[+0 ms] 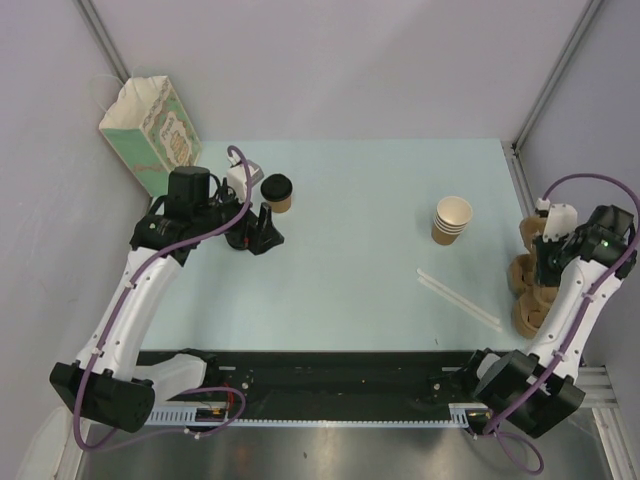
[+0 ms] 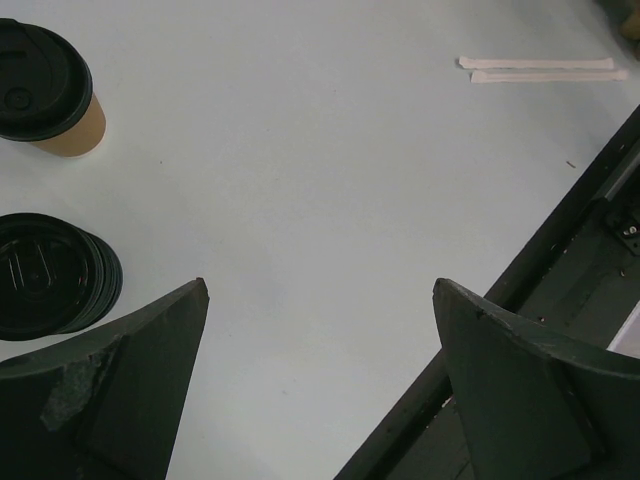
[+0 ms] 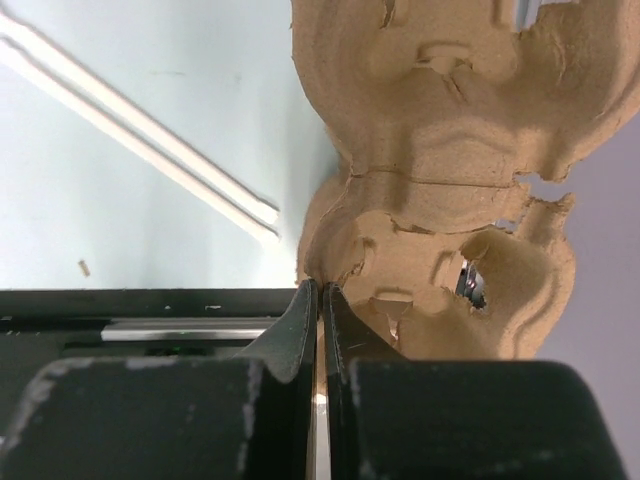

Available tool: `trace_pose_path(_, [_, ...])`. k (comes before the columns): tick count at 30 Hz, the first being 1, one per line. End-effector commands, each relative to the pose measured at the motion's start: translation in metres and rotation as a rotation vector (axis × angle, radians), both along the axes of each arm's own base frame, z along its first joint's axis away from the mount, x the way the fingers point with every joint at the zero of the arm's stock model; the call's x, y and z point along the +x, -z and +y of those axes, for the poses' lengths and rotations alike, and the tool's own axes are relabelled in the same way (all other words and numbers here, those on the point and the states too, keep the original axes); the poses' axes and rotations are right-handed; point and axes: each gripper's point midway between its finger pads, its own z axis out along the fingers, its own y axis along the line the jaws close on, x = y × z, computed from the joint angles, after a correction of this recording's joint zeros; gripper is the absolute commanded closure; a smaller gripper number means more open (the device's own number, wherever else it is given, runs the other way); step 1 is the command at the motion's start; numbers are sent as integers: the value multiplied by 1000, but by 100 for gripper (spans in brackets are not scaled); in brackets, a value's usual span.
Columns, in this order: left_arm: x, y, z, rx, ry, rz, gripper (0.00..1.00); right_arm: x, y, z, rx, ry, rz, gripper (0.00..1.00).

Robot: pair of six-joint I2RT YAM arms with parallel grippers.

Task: Pack the takeout coffee

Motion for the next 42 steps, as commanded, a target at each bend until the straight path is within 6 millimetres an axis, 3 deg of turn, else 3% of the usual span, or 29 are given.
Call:
trace_pose_path(1, [2, -18, -7, -49, 14, -23, 0, 13, -36, 31, 7, -109, -74, 100])
trace_pose_path(7, [9, -25, 2, -102, -18, 11, 0, 42, -65, 86, 12, -288, -118, 100])
trace_pose_path(10, [14, -29, 9, -112, -43, 16, 1, 61, -68, 124, 9, -406, -107, 100])
trace_pose_path(11, [15, -31, 11, -119, -51, 20, 0, 68, -70, 146, -4, -484, -116, 100])
trace_pose_path(14, [21, -35, 22, -141, -80, 39, 0, 90, -70, 176, -17, -545, -113, 100])
trace_pose_path(16, [25, -37, 30, -146, -98, 38, 1, 102, -59, 206, -14, -620, -77, 100])
trace_pose_path(19, [28, -42, 39, -146, -121, 31, 1, 122, -62, 243, -2, -694, -107, 100])
trace_pose_path(20, [28, -43, 42, -147, -125, 33, 0, 138, -55, 255, -1, -708, -103, 100])
trace_pose_path(25, [38, -32, 60, -141, -158, 73, 1, 173, -26, 311, -21, -815, -85, 100])
trace_pose_path(26, [36, -30, 62, -142, -151, 84, 0, 184, -7, 322, -17, -820, -46, 100])
trace_pose_path(28, [39, -27, 70, -144, -172, 96, 1, 195, -8, 342, 22, -836, -58, 100])
trace_pose_path(30, [39, -24, 77, -145, -183, 98, 0, 204, 4, 358, 47, -835, -30, 100])
trace_pose_path(34, [40, -21, 84, -143, -192, 100, 1, 189, 23, 390, 68, -935, 7, 100])
trace_pose_path(38, [42, -19, 90, -166, -199, 111, 1, 140, 36, 427, 65, -1150, 57, 100])
trace_pose_path(42, [46, -17, 91, -175, -198, 119, 0, 95, 44, 449, 35, -1360, 88, 100])
